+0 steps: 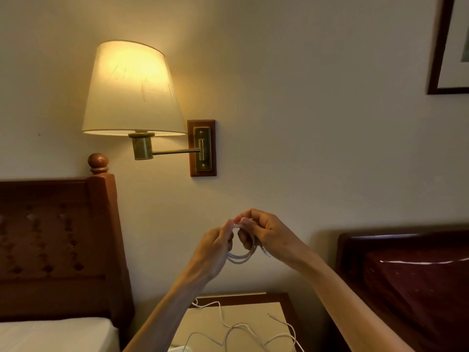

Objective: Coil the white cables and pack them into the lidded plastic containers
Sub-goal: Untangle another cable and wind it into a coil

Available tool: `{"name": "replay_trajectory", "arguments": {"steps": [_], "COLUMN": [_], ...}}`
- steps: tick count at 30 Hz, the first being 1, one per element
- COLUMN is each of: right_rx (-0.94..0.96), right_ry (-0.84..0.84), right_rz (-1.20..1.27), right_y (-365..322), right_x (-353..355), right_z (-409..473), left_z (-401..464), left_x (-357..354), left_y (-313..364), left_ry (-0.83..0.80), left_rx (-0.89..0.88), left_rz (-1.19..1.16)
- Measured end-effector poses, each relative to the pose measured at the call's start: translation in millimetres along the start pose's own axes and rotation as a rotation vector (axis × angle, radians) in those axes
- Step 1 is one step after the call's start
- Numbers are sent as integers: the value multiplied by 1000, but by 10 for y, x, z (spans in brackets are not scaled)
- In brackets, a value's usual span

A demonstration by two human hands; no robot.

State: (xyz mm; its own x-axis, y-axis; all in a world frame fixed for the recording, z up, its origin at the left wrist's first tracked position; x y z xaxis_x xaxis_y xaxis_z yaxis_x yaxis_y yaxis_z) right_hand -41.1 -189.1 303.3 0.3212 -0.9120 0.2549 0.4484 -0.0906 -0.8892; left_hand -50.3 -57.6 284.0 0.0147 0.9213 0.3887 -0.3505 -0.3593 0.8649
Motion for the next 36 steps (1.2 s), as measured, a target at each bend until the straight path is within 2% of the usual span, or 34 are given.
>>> {"name": "replay_trajectory", "arguments": {"steps": [3,6,10,12,15,16,18,20,24,26,30,36], "right_rx": [5,-8,22,-50,-148,-140,-73,62,407,532,593,422], "right_ry": [27,19,215,220,239,267,342,452,671,682,616,408], "right_rz": [-220,-370,-519,-285,403,535,625,462,-211,-330,-273,-15], "right_y": [31,64,-19,-33,-27,-3,69,122,112,89,40,57], "right_x": [148,208,318,347,214,159,60,15,-12,-26,23,29], "right_z": [-65,-144,-190,-204,-234,-233,-224,-223,-279,-275,-223,-84], "left_z": [15,35,31,17,16,19,43,59,33,6,11,30], "left_x": [74,89,74,64,39,28,15,18,13,-14,-15,34], "left_y": [-55,-80,-41,-15,-20,-25,-42,-54,-50,-42,-9,58], "left_ry": [158,216,300,335,351,351,350,346,312,275,212,203], "left_rx": [-64,-126,-246,-291,-295,-286,-255,-224,-167,-127,-86,-103], "left_rz": [-9,71,280,333,311,284,228,155,-17,-85,-204,-207]}}
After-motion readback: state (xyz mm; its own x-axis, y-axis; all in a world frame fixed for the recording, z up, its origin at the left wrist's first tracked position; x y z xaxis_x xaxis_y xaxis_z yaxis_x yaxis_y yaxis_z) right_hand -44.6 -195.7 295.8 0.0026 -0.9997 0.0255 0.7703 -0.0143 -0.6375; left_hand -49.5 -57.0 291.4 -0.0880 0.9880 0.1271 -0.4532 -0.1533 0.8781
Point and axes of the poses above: each hand's wrist, its own z-axis towards the middle knuckle, its own x-axis out of the back of the hand, y = z × x, the point moved 5 cm from there along z, towards the middle knuckle, and after that the axes turned 9 degrees about z, right-handed, at the moved point
